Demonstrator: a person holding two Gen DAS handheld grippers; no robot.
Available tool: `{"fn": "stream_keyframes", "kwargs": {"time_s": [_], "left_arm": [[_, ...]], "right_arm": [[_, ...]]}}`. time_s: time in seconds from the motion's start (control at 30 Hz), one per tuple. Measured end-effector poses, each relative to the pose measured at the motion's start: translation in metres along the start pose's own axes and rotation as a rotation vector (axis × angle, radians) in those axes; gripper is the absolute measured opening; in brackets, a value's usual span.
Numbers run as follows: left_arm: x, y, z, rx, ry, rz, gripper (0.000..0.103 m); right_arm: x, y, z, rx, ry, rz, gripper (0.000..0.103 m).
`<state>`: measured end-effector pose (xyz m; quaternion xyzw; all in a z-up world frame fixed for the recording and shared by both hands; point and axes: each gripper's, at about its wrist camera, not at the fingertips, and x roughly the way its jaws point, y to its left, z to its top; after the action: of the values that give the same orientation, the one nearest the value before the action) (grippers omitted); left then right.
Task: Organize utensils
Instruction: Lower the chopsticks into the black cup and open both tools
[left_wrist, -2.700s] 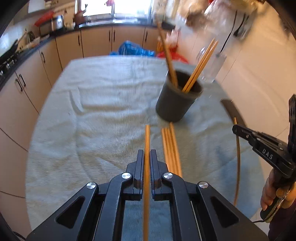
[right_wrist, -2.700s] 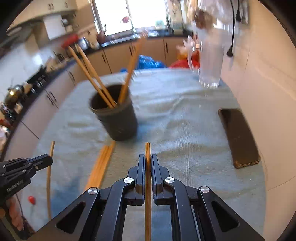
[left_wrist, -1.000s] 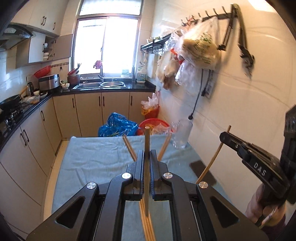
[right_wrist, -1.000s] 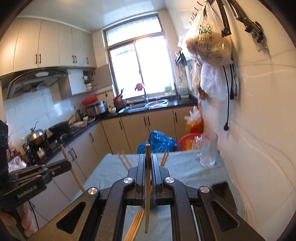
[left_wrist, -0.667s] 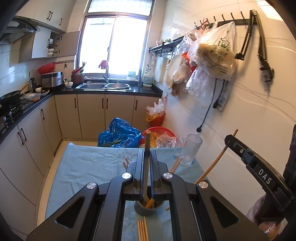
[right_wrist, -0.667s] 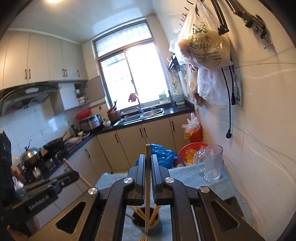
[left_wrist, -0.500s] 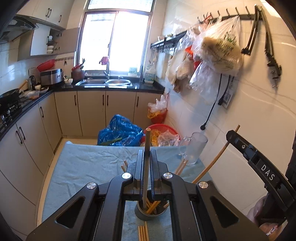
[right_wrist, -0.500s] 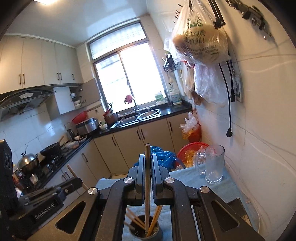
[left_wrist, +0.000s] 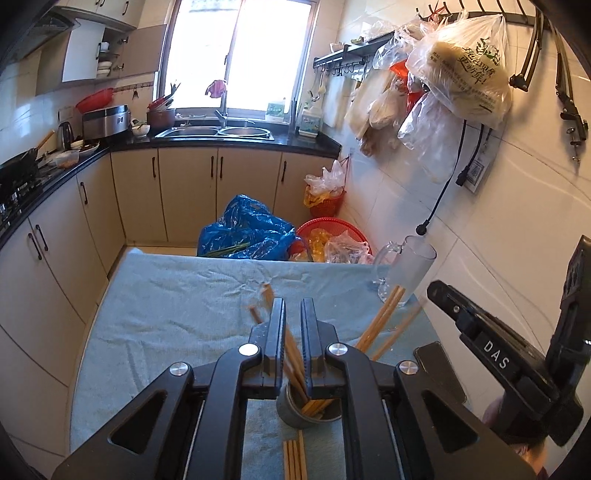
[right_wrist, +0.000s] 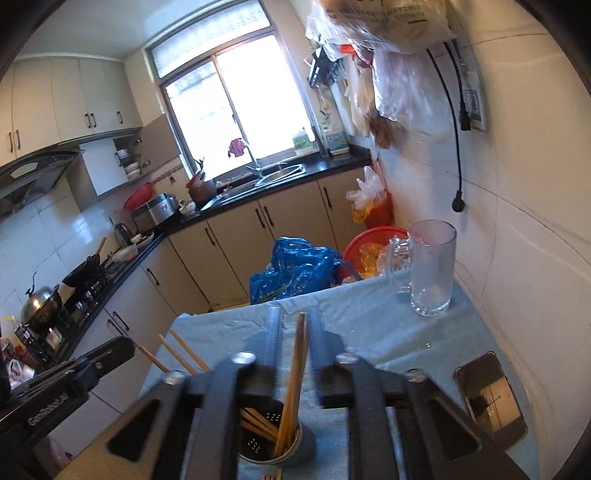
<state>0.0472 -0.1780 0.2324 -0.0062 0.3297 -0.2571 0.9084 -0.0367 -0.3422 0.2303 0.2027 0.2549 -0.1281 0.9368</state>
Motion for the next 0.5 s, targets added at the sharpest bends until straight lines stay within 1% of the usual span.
{"fn": "stream_keyframes", "kwargs": {"time_s": [0.03, 0.1, 0.27, 0.5], "left_arm": [[-0.003, 0.001, -0.001, -0.002, 0.001, 0.000, 0.014], [-0.011, 0.002, -0.004, -0.008, -0.005, -0.001, 0.022], [-0.043, 0.006, -0.013, -0.021, -0.027, -0.004, 0.026], [-0.108, 0.004, -0.043, 0.024, -0.086, 0.020, 0.041]], "right_arm": [[-0.003, 0.000, 0.000, 0.000, -0.007, -0.006, 0.034], [-0.010, -0.002, 0.000, -0.003, -0.018, -0.016, 0.034], [-0.040, -0.003, 0.003, -0.027, -0.034, -0.034, 0.034], [-0.097, 0.001, -0.005, -0.103, -0.049, -0.064, 0.039]]}}
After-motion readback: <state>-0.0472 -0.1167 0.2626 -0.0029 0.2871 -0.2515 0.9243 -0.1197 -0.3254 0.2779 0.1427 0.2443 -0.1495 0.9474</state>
